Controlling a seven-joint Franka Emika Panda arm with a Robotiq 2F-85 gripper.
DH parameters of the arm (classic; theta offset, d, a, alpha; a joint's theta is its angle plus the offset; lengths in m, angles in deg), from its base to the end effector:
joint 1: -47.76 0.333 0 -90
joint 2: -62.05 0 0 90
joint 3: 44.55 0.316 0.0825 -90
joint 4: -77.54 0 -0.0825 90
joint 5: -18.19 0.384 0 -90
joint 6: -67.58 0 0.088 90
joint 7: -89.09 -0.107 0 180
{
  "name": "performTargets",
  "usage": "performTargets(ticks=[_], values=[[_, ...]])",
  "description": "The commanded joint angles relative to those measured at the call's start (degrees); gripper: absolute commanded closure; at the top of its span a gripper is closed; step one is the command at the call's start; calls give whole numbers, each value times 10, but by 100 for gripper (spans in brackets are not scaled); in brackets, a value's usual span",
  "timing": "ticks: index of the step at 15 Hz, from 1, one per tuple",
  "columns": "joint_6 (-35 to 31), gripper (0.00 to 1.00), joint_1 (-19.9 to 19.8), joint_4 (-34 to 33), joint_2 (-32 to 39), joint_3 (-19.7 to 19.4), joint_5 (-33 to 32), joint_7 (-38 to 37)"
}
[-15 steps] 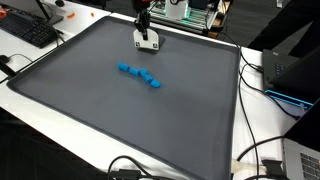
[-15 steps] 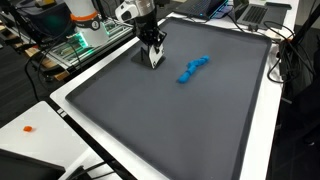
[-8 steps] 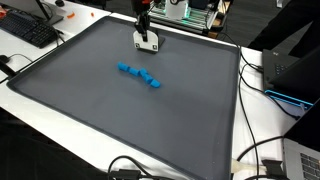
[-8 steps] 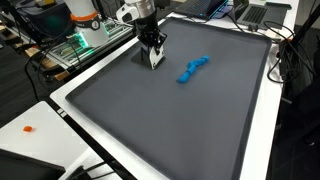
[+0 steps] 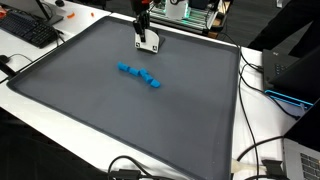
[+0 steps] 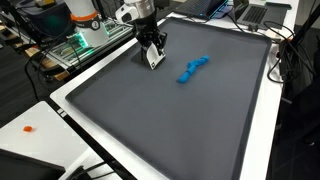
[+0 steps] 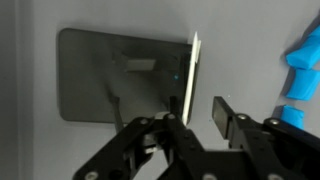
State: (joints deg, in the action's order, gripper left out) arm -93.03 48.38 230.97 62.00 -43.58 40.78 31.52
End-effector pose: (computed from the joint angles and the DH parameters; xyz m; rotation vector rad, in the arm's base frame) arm 0.4259 -0.0064 0.2460 -2.3085 1.8315 -0.0474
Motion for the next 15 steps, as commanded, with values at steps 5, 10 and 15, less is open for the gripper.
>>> performTargets(ticks=[5, 10, 15], values=[[87, 1, -38, -2, -105, -7, -213, -35], [198, 0, -28, -79, -148, 16, -264, 65], [232, 0, -7, -161, -124, 29, -242, 212]])
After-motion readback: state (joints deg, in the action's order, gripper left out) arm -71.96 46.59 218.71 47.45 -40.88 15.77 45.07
